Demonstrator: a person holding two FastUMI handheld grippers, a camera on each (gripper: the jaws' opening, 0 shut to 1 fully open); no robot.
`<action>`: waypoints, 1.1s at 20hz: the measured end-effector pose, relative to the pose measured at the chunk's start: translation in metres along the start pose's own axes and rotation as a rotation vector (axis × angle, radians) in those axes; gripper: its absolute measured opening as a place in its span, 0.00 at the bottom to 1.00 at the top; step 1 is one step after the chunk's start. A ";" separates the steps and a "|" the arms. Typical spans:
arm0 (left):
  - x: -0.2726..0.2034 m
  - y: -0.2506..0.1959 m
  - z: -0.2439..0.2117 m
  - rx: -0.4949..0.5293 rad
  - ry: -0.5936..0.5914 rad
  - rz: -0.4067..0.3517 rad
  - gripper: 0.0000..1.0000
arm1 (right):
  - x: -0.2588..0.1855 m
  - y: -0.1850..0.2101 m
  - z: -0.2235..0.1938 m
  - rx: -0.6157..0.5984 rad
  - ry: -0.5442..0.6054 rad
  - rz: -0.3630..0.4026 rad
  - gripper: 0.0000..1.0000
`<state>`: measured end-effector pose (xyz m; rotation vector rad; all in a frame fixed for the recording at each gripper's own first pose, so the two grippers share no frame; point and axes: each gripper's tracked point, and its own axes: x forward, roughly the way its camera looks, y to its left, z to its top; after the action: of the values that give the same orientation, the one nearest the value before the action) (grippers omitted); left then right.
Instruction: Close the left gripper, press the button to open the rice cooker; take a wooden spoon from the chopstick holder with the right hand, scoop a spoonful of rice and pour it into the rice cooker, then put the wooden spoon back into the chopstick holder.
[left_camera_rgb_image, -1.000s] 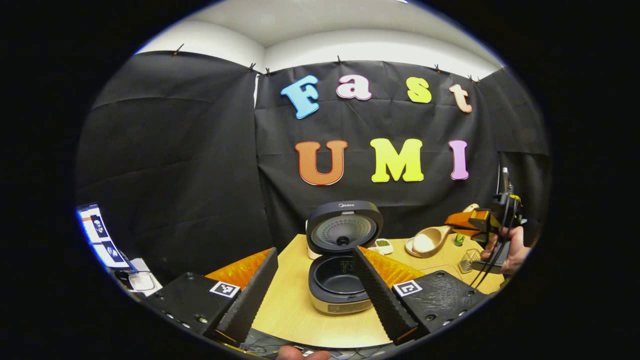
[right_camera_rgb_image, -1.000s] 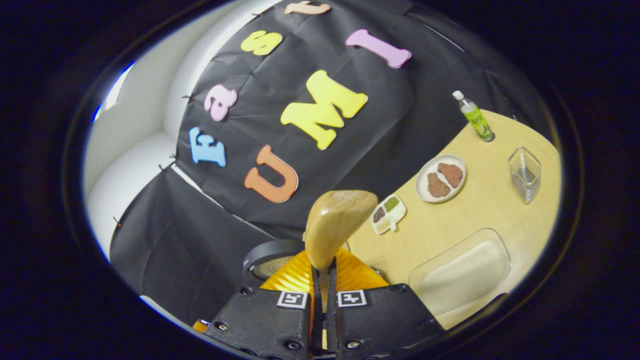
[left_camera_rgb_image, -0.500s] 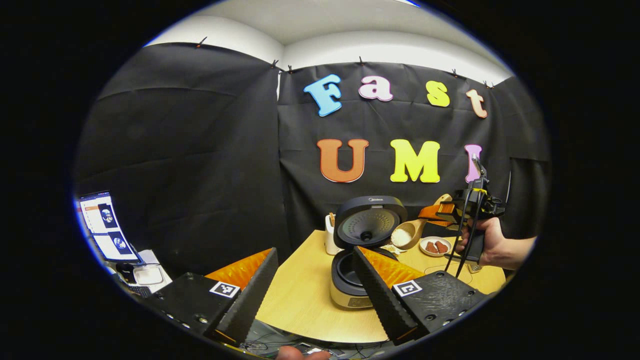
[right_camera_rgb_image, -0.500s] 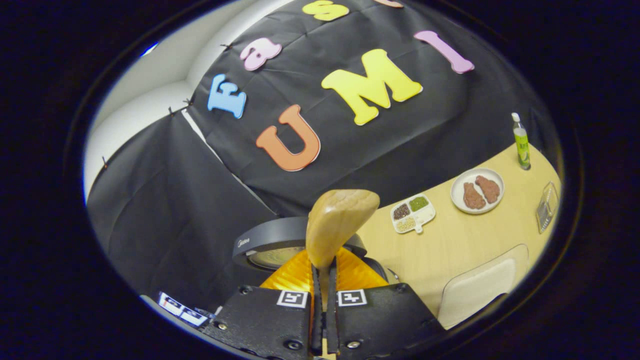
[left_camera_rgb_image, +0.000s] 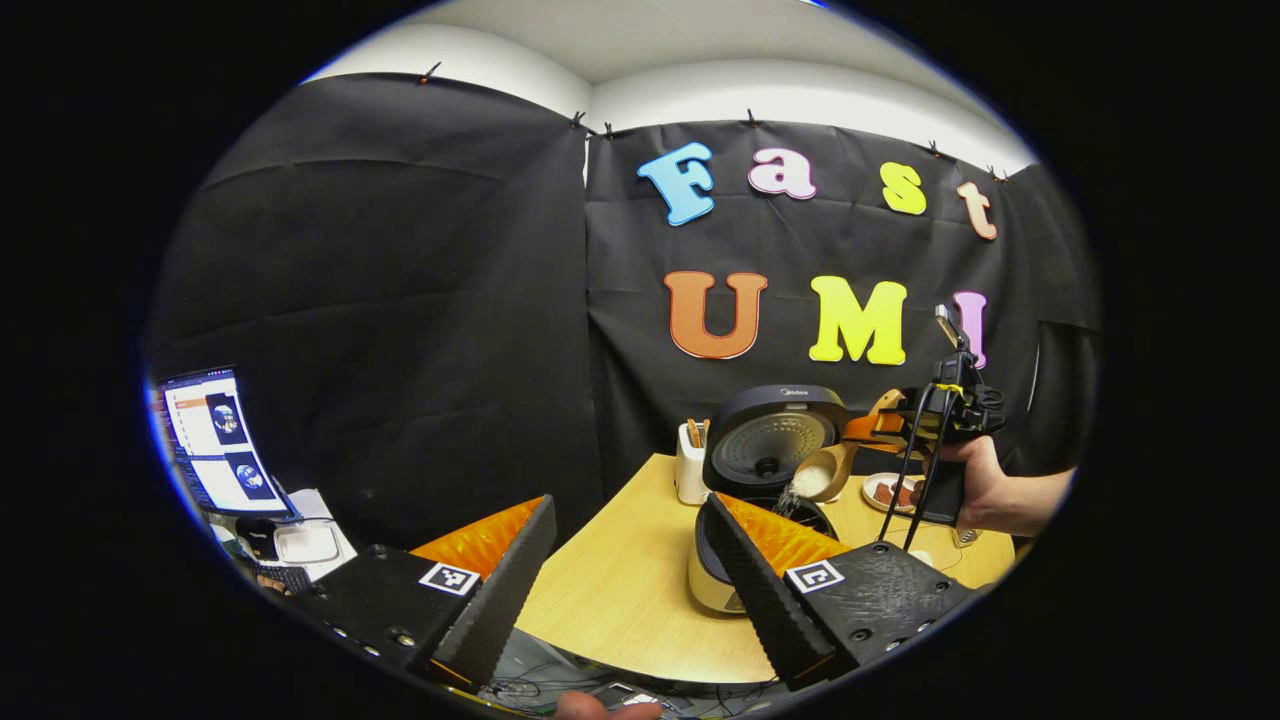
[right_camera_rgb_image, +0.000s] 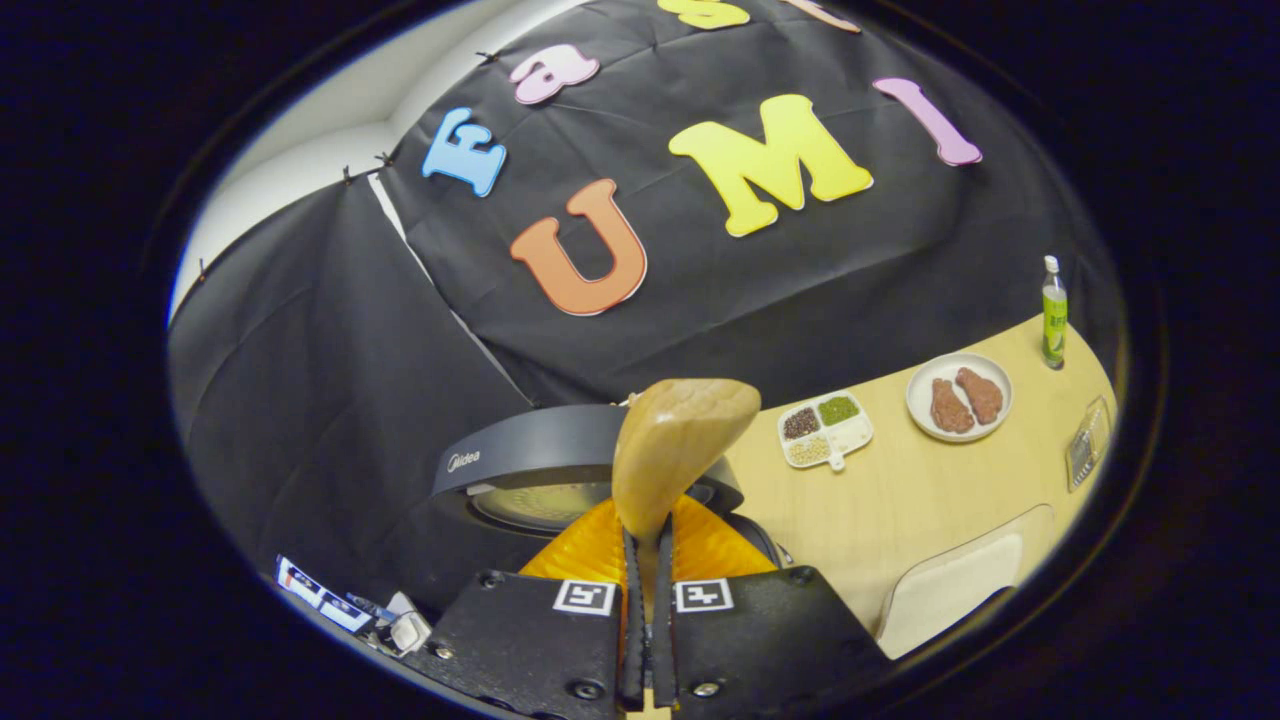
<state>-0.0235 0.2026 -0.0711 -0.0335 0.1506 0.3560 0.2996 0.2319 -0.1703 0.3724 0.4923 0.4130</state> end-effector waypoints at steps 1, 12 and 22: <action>0.001 0.002 0.000 -0.003 0.002 0.001 0.96 | 0.001 0.001 -0.001 -0.009 0.001 -0.004 0.09; 0.005 0.005 -0.007 -0.027 0.008 -0.002 0.96 | 0.002 0.007 -0.003 -0.162 -0.002 -0.046 0.09; -0.001 0.013 -0.014 -0.031 0.011 0.024 0.96 | 0.001 0.013 -0.002 -0.285 -0.001 -0.071 0.08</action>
<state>-0.0307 0.2133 -0.0847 -0.0637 0.1562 0.3824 0.2954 0.2438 -0.1665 0.0799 0.4367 0.4072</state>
